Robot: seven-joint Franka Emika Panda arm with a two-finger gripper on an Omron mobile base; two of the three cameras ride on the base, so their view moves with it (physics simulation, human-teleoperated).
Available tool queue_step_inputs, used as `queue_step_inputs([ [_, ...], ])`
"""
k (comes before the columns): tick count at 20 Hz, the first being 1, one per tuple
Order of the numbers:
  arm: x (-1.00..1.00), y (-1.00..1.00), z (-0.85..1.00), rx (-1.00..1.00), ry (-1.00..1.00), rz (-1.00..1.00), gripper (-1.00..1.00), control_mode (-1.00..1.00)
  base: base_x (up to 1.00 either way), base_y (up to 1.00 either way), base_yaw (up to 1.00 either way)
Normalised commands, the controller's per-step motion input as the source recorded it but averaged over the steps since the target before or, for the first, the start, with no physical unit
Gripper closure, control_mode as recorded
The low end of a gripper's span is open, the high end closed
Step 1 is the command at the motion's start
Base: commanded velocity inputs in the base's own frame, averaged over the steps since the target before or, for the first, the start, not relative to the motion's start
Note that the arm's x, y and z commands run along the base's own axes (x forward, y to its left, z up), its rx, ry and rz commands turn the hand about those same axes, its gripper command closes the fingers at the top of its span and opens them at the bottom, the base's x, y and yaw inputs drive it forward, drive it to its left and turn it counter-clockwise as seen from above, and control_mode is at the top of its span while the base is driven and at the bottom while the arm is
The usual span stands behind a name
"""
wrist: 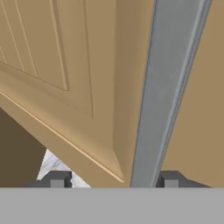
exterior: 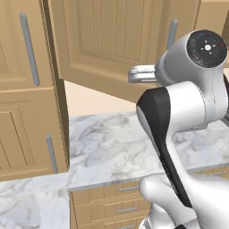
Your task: Open the cabinet, pick the kettle from the cabinet, and place it in the sink.
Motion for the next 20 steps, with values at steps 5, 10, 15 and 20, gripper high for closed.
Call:
queue_step_inputs([
  [5, -0.02, 0.0, 0.0, -0.03, 0.0, -0.05, -1.0, -1.0, 0.0, 0.0, 0.0],
  [10, 0.0, 0.0, 0.0, -0.04, 0.0, -0.13, -1.0, -1.0, 0.0, 0.0, 0.0],
  [15, 0.0, 0.0, 0.0, -0.05, 0.0, -0.17, -1.0, -1.0, 0.0, 0.0, 0.0],
  [20, 0.0, 0.0, 0.0, -0.01, 0.0, -0.12, -1.0, -1.0, 0.0, 0.0, 0.0],
])
